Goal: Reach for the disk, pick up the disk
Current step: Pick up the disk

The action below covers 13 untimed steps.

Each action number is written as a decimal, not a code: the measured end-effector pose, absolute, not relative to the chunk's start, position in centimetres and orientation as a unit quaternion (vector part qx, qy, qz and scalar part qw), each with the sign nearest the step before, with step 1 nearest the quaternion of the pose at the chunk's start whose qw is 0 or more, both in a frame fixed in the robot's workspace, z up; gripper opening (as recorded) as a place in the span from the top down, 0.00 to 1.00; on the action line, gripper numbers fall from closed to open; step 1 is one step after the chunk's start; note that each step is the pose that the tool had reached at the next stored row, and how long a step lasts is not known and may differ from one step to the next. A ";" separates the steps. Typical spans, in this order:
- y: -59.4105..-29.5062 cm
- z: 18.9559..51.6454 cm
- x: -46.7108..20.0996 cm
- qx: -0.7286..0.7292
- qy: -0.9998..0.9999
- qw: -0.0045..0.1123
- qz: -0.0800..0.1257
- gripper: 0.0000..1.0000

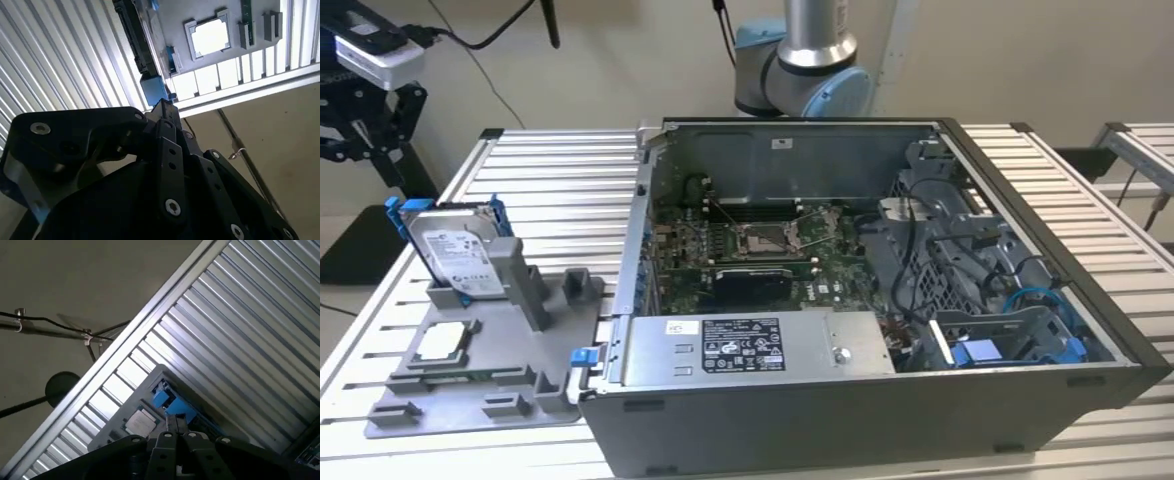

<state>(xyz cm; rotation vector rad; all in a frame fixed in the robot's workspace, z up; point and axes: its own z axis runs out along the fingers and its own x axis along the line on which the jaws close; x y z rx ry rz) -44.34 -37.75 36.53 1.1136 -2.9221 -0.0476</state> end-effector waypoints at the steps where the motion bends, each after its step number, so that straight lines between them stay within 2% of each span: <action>1: -37.8 36.5 -44.3 0.362 -0.932 0.007 -0.015 1.00; 13: -37.8 36.5 -44.3 0.452 -0.892 0.009 -0.014 1.00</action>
